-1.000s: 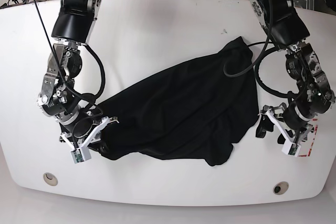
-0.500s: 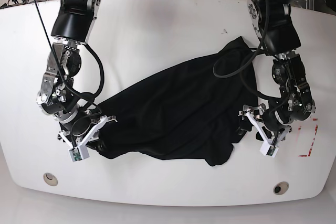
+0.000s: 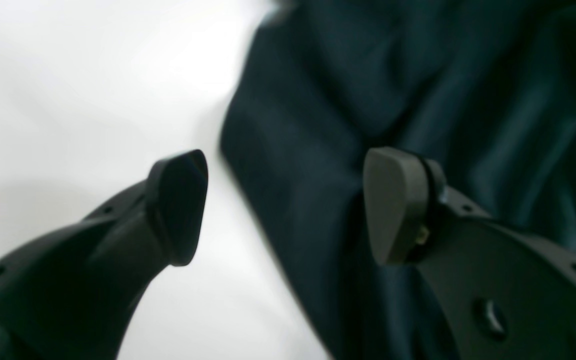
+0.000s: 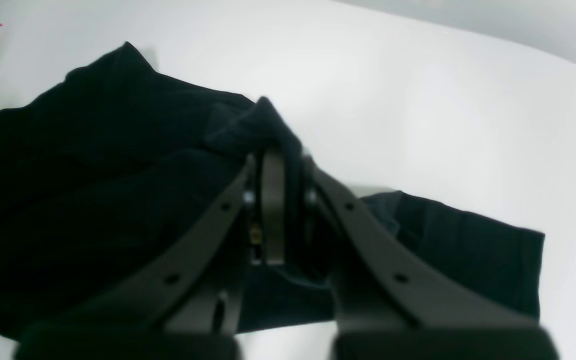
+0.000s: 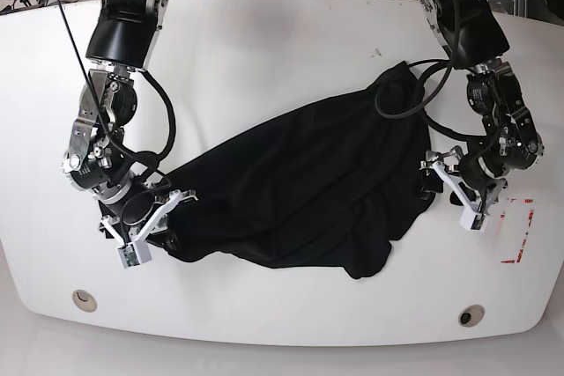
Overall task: Fold the T-shirt properly
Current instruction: 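Hold the shirt edges with both grippers, keeping the shirt spread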
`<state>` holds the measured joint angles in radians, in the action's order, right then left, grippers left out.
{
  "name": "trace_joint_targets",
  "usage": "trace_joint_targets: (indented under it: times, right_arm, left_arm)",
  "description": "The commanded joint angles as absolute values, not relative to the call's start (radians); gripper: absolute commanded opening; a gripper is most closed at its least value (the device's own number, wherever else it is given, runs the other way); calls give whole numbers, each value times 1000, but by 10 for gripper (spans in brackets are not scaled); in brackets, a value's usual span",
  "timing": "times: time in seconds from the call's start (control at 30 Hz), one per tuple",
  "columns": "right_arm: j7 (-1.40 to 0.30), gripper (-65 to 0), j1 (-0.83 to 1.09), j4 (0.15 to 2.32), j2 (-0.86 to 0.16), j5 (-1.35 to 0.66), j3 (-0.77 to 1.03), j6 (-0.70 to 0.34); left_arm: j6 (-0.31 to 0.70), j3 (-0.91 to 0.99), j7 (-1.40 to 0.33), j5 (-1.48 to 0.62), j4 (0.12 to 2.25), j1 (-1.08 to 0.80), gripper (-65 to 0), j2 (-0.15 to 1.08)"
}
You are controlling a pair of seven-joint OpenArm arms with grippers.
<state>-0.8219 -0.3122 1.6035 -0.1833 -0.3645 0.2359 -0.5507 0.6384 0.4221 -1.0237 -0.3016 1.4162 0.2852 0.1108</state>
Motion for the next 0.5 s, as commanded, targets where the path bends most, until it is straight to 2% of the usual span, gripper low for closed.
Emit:
trace_joint_targets:
  times: [0.0,0.33,0.47]
  right_arm:
    - [-795,-632,-335,1626,-191,-379,238,-554]
    - [-794,-636,-333,1623,-193,-378,236,-556]
    - [-797,-636,-332,1628,-194,-378,236,-553]
  left_arm:
    - [649,427,-988,-338,1401,314,-207,120]
    - [643,407,-840,-407,1168,372,-215,157]
    - [648,397,-749,-382,998,416,-216,193]
